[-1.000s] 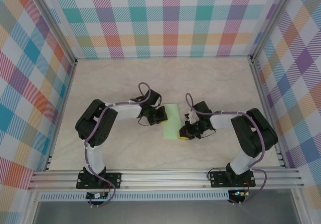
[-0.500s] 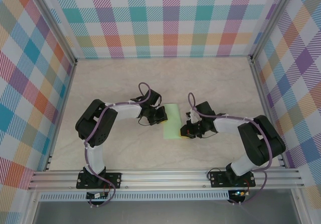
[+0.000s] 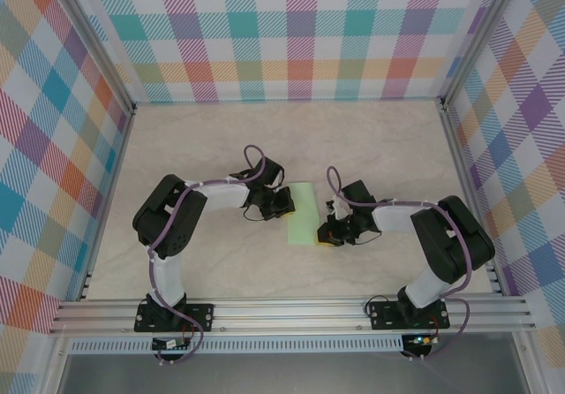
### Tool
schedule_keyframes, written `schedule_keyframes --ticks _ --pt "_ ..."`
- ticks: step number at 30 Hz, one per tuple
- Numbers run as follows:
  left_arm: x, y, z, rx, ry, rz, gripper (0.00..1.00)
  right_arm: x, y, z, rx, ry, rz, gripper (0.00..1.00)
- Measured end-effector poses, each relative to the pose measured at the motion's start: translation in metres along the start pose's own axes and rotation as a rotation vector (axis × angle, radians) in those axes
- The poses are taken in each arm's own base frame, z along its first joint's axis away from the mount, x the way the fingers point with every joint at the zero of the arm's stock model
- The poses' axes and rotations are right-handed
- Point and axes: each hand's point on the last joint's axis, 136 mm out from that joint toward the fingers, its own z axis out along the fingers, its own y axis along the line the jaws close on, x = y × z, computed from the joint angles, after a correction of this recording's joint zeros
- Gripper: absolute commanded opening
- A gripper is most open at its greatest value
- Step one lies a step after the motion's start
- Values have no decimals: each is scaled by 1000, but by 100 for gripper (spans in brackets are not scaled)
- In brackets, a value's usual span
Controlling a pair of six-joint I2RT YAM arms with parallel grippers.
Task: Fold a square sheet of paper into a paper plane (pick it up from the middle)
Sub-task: Fold the square sheet of paper in half at the center of the table.
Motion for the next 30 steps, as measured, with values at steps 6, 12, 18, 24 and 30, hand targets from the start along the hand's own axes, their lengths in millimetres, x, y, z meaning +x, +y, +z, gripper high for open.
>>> schedule_keyframes --ticks 6,12,18,24,30 --pt "0 0 0 0 0 0 0 -32 26 -12 -10 -73 -54 0" --pt "0 0 0 -2 -1 4 0 -72 37 -10 -36 -140 -85 0" --pt "0 0 0 -3 -1 8 0 -73 11 0 5 -128 -23 0" --pt "0 1 0 -8 1 13 0 -71 6 3 -3 -115 -10 0" --pt "0 1 -1 -11 1 19 0 -71 10 0 -14 -116 -13 0"
